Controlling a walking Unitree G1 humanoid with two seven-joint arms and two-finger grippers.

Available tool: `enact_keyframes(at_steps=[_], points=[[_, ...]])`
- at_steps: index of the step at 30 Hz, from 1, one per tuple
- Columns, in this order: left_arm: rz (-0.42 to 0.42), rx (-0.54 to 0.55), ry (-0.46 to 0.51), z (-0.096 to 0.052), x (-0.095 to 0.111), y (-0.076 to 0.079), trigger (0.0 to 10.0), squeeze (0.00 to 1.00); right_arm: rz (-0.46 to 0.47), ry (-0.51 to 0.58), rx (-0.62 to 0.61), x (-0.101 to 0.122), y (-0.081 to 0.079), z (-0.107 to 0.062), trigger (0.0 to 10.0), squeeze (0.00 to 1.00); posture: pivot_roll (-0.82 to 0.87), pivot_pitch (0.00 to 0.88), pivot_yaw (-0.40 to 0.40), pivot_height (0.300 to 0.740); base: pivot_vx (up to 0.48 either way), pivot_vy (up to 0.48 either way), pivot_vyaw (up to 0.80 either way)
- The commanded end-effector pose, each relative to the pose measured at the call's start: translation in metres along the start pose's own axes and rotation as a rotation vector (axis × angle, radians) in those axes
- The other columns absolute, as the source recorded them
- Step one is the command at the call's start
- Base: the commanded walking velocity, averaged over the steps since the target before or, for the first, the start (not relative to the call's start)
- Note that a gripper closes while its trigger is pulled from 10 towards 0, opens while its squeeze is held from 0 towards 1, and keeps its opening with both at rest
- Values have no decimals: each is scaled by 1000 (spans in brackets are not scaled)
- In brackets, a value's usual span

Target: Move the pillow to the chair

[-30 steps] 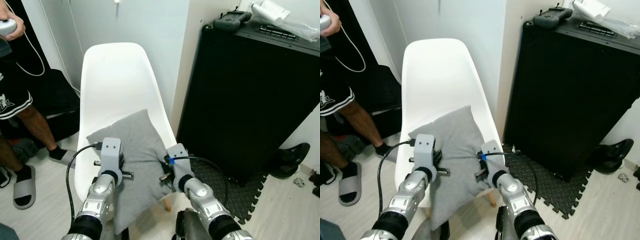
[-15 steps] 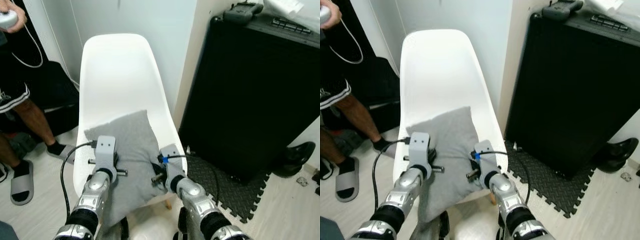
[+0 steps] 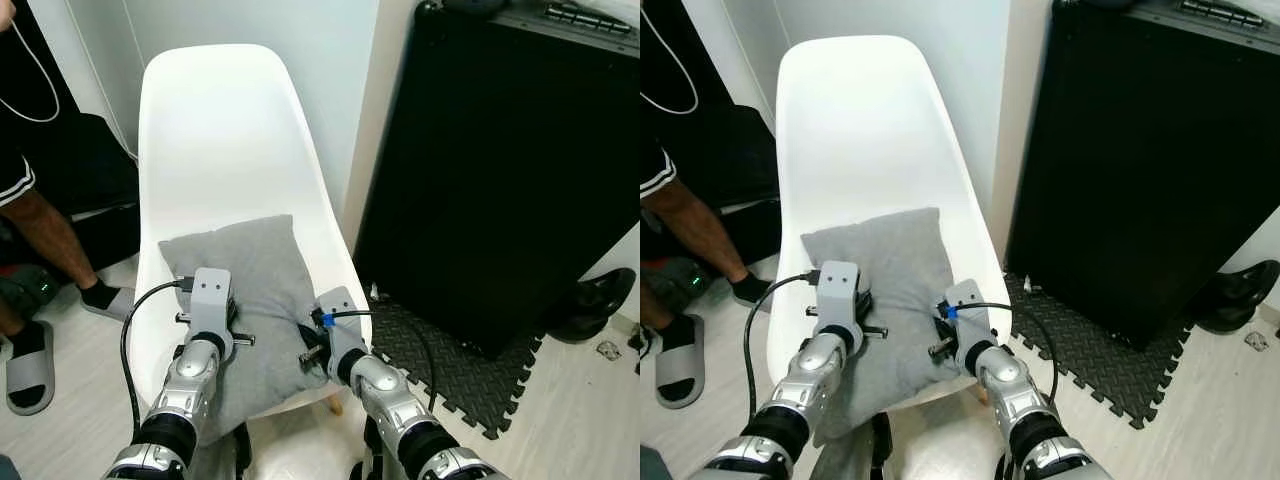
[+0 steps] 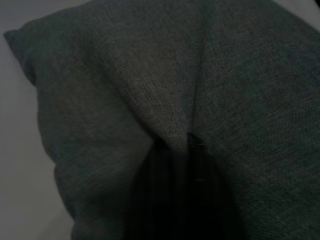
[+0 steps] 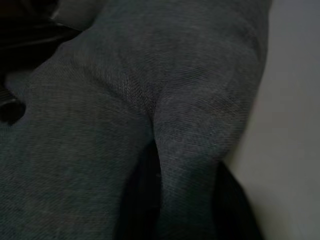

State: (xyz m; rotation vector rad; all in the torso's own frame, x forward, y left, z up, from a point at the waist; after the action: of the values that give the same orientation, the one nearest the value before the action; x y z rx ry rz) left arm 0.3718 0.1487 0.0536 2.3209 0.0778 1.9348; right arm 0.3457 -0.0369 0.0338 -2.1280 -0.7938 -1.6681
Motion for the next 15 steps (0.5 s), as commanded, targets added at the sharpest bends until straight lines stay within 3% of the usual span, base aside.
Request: enact_keyframes(at_steps=[1, 8, 10, 12, 15], points=[[-33, -49, -38, -4, -12, 7, 10000, 1000, 22, 25, 50, 1, -12, 1, 10000, 1000, 7, 212, -45, 583, 0, 0, 0], [-32, -43, -3, -6, -8, 6, 10000, 1000, 53, 63, 65, 1, -10, -5, 10000, 1000, 9, 202, -47, 583, 0, 0, 0], [-51, -108, 0, -14, -12, 10, 10000, 1000, 95, 146, 94, 11, -6, -16, 10000, 1000, 8, 194, -47, 583, 0, 0, 0], [-55, -117, 2, -16, -12, 10, 10000, 1000, 93, 158, 101, 12, -6, -18, 10000, 1000, 8, 194, -47, 583, 0, 0, 0], [-53, -137, 19, -25, -13, 5, 10000, 1000, 94, 203, 119, 13, -2, -36, 10000, 1000, 6, 183, -46, 583, 0, 0, 0]])
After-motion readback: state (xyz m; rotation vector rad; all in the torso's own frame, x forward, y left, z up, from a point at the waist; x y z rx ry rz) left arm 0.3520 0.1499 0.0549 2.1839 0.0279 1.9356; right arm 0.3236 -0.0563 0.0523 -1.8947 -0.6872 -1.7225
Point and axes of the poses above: a point about 5 cm out from each wrist's last joint towards the gripper, its own z axis pointing out of the wrist towards the gripper, its own x axis along the axis of the wrist's last joint, y = z × x, the point moved 4 cm from there along z, pointing out of the wrist towards the gripper, and after that the axes turned 8 degrees about -z, right-handed, at the moved point
